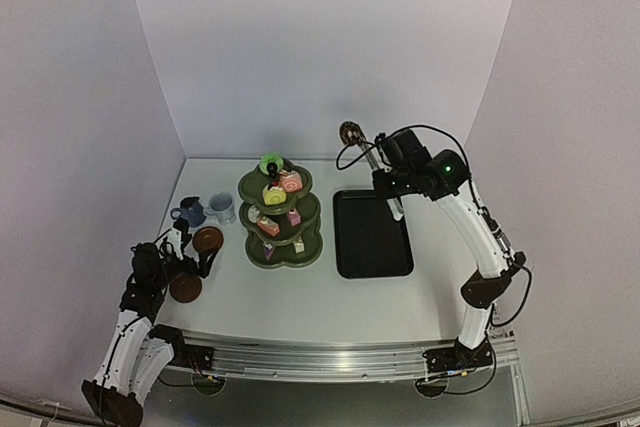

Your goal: Serve the afternoon tea

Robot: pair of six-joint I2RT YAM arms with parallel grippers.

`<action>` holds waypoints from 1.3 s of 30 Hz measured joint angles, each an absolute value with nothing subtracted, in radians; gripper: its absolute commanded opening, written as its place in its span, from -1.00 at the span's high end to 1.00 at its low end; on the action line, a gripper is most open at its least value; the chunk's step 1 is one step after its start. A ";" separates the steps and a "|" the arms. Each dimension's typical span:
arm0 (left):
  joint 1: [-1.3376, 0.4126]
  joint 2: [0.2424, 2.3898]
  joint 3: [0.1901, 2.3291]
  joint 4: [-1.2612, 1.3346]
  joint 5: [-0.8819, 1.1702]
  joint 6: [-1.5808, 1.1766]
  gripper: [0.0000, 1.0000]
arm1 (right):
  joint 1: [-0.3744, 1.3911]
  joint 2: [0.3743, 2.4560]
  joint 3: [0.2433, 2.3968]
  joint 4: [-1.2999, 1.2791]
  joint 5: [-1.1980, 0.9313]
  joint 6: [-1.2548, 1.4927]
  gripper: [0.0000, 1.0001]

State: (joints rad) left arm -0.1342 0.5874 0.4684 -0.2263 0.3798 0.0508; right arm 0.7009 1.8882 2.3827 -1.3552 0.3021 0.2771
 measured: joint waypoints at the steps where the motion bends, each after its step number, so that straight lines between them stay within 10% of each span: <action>1: -0.126 0.583 0.478 -0.224 0.378 0.034 -0.97 | 0.722 1.906 2.456 -1.350 0.323 0.268 1.00; 19: -0.066 0.535 0.496 -0.220 0.371 -0.031 -0.97 | 1.156 2.080 2.608 -1.129 0.580 -0.144 1.00; 39: -0.064 0.535 0.495 -0.219 0.372 -0.032 -0.97 | 1.153 2.250 2.608 -1.041 0.839 -0.533 1.00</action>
